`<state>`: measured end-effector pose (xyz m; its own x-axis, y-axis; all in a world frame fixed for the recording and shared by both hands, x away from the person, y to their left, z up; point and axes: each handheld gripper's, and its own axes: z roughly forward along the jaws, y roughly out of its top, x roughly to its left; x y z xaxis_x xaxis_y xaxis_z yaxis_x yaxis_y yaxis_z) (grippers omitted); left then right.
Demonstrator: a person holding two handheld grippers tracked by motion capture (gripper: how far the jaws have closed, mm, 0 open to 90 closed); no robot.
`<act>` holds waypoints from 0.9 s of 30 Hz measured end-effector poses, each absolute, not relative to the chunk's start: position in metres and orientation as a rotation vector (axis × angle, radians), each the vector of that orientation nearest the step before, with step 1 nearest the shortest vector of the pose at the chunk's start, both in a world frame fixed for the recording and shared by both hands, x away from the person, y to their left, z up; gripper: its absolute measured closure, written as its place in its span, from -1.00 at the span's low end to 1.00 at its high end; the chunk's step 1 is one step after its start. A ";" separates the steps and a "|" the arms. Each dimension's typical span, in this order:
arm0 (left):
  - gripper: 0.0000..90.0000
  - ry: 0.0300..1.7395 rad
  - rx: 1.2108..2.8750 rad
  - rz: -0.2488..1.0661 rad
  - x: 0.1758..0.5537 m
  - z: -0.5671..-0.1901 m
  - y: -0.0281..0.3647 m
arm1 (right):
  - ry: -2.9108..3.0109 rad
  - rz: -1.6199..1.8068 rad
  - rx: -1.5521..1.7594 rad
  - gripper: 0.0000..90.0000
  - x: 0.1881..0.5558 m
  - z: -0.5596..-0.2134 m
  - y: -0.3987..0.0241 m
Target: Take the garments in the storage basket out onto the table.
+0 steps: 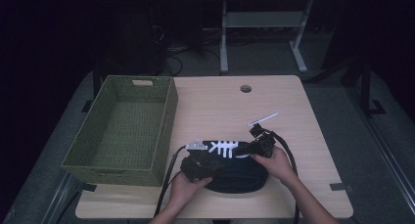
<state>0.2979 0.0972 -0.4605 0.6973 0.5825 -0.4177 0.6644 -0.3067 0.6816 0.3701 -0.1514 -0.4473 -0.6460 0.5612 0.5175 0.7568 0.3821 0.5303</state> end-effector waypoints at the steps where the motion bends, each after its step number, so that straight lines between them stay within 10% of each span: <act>1: 0.50 0.956 1.997 -0.115 0.298 -0.460 0.097 | -2.402 -1.119 -1.165 0.77 0.370 -0.445 -0.151; 27: 0.49 0.949 1.985 -0.111 0.295 -0.462 0.100 | -2.445 -1.104 -1.148 0.83 0.388 -0.430 -0.113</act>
<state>0.2947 0.0998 -0.4623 0.7007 0.5768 -0.4199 0.6582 -0.2955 0.6924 0.3881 -0.1133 -0.4298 -0.6695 0.5672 0.4796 0.7348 0.4114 0.5392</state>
